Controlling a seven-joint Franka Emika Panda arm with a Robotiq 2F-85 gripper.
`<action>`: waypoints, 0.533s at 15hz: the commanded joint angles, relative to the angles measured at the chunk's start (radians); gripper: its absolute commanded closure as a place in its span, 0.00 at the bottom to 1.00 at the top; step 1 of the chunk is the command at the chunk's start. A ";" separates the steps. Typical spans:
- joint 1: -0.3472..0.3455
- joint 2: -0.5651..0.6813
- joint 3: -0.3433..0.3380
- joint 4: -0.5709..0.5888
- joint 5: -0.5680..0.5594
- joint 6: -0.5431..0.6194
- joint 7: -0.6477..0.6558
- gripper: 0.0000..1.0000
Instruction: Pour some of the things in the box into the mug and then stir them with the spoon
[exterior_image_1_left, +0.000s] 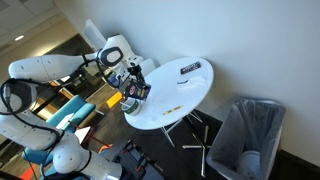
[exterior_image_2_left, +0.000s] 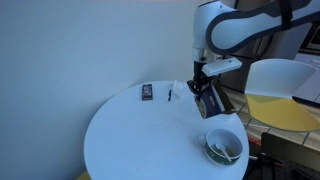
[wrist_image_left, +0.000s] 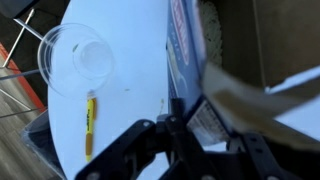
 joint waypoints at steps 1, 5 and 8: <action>0.010 -0.058 0.016 -0.058 -0.031 0.062 0.058 0.89; 0.018 -0.117 0.035 -0.136 -0.087 0.150 0.107 0.89; 0.016 -0.175 0.062 -0.208 -0.151 0.215 0.163 0.89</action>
